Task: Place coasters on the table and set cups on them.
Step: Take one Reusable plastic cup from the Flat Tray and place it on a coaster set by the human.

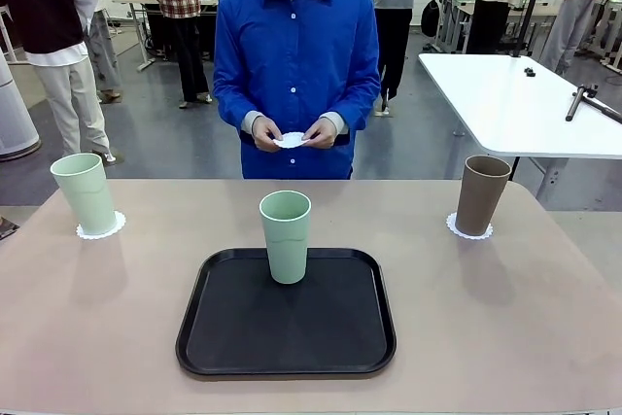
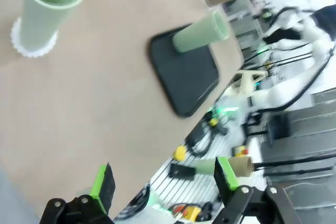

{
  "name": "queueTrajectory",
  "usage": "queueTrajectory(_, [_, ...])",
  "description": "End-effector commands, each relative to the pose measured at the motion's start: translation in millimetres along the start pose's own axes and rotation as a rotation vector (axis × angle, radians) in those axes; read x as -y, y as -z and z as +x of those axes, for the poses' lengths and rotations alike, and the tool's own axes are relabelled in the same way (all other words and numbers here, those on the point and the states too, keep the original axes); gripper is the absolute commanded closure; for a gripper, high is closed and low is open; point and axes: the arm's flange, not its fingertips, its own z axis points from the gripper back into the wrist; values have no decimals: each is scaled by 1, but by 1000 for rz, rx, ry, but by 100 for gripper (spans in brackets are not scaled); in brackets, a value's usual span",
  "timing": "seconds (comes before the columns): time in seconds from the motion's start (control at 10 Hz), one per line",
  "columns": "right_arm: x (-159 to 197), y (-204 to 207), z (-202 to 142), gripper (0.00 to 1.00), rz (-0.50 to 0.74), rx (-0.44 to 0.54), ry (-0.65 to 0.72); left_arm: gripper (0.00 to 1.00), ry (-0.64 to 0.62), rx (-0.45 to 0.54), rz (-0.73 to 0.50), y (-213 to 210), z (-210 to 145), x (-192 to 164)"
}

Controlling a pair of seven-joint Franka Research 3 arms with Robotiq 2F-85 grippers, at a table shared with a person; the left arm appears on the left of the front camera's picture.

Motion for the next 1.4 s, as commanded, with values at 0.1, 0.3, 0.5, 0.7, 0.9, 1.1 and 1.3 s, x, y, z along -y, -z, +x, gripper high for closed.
queueTrajectory(0.1, [-1,0,1,0,-8,3,2,0,-28,90,-232,-41,5,-54])
queueTrajectory(0.3, [-1,0,1,0,-8,3,2,0,-69,145,-252,-62,-7,-82])
queueTrajectory(0.5, [-1,0,1,0,-8,3,2,0,-131,166,-236,-81,-15,-102])
queueTrajectory(0.7, [-1,0,1,0,-8,3,2,0,-169,193,-250,-91,-18,-120])
queueTrajectory(0.9, [-1,0,1,0,-8,3,2,0,-200,211,-289,-89,-24,-139])
queueTrajectory(1.1, [-1,0,1,0,-8,3,2,0,-213,194,-323,-87,-22,-151])
queueTrajectory(1.3, [-1,0,1,0,-8,3,2,0,-227,185,-323,-87,-27,-157])
